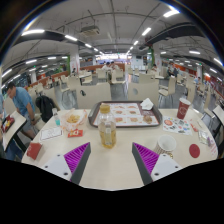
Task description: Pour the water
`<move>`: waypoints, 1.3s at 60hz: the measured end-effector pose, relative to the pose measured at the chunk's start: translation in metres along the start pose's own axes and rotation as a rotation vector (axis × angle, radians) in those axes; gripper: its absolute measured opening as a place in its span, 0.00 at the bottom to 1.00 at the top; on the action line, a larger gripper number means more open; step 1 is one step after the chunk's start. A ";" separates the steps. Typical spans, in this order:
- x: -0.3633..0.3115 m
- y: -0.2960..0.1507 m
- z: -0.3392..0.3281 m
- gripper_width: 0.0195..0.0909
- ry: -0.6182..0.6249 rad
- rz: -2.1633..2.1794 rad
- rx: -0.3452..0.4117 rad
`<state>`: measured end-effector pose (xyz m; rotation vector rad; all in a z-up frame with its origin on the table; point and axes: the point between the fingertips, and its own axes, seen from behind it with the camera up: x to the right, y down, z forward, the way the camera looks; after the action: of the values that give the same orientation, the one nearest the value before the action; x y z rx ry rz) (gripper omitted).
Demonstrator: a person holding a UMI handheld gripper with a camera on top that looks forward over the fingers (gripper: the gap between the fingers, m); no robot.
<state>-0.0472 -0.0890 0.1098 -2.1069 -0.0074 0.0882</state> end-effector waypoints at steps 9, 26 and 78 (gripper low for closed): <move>-0.016 -0.014 0.073 0.91 0.035 0.046 0.047; -0.010 -0.016 0.162 0.66 0.104 0.048 0.105; 0.022 -0.126 0.039 0.26 -0.470 1.260 0.144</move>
<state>-0.0238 0.0095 0.1965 -1.5997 1.0001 1.2656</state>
